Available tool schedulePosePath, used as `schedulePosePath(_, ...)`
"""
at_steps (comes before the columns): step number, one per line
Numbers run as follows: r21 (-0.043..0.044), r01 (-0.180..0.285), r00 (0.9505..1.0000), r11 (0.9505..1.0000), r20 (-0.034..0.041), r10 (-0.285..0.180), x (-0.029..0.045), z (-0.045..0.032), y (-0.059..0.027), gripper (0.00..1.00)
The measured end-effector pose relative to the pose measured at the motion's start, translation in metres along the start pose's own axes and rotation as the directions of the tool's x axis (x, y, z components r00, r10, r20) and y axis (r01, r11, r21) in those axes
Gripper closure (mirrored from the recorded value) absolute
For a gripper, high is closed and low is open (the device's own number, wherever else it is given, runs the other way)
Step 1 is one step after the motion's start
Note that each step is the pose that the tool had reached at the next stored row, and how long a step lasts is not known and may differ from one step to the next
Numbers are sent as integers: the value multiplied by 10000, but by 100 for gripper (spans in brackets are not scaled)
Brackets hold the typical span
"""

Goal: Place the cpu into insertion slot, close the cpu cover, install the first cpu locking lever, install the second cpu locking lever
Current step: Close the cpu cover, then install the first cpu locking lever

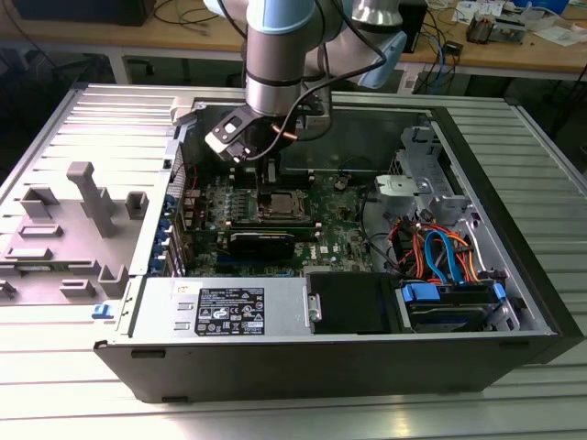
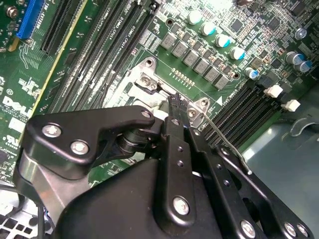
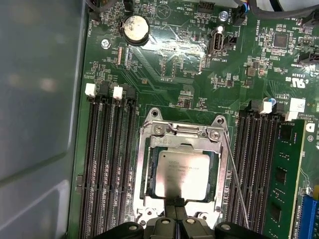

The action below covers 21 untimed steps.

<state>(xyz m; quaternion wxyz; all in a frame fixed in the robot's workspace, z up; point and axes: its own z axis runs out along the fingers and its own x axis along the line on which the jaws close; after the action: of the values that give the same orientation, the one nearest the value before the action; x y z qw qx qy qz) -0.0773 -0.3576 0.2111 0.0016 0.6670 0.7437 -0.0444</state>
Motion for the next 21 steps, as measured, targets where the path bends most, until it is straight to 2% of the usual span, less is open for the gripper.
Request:
schedulePosePath(3, 0, 0, 10000, 10000, 0, 0, -5, -21, 29, 89)
schedulePosePath(5, -1, 0, 10000, 10000, -1, 0, -16, -25, 124, 89)
schedulePosePath(6, -1, 0, 10000, 10000, -1, 0, -17, -26, 146, 89)
schedulePosePath(10, -1, 0, 10000, 10000, 0, 0, -22, -29, 190, 89)
schedulePosePath(21, 0, 0, 10000, 10000, 1, 0, -23, -29, 195, 89)
